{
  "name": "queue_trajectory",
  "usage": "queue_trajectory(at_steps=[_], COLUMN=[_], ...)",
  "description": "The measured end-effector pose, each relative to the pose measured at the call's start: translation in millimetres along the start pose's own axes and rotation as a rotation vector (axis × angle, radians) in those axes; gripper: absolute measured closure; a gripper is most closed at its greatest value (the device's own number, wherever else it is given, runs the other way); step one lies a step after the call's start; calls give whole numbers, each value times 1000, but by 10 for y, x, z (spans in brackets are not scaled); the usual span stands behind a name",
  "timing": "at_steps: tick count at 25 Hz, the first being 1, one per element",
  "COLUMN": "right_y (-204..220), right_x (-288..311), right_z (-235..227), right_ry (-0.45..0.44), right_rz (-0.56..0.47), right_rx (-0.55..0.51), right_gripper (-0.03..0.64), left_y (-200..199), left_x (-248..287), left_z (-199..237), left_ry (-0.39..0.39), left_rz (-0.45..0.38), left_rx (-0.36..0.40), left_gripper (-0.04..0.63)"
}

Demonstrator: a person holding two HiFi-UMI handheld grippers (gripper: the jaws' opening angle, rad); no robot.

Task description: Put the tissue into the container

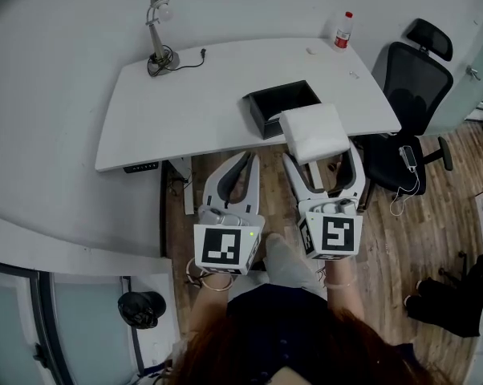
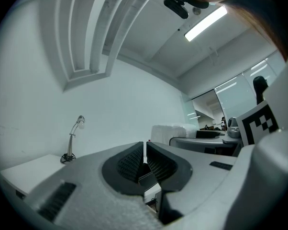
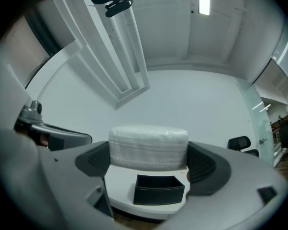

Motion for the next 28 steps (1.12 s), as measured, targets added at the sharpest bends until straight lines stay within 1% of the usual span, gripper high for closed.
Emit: queue_trajectory(at_steps=[7,11,15,22,28], right_y=[66,128,187,303,442], right_x=[139,261,408,710,960], right_z=[-60,-89,-112,-149,-172], right_ry=[9,11,12,2,-3], right_rz=[8,9,14,28,47], right_rx=[4,17,23,16,21], right_gripper=[170,170,170,170,170], left_y=[3,32,34,83,129], left_x=[159,290,414,648,867], left_z=[26,88,126,293,439], left_ry=[15,24,27,24,29], left_rz=[9,11,22,29,33], left_rx=[-7,16,-4,24,21], left_gripper=[554,554,554,554,554])
Point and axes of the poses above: the fingertips, and each gripper's own axes: x forward along the fingers, z to its left, y out of its underside, the point moved 7 cm from there along -x, backward along the fingers, and after that the axes turned 6 degrees about -x, right-handed, at the moved point
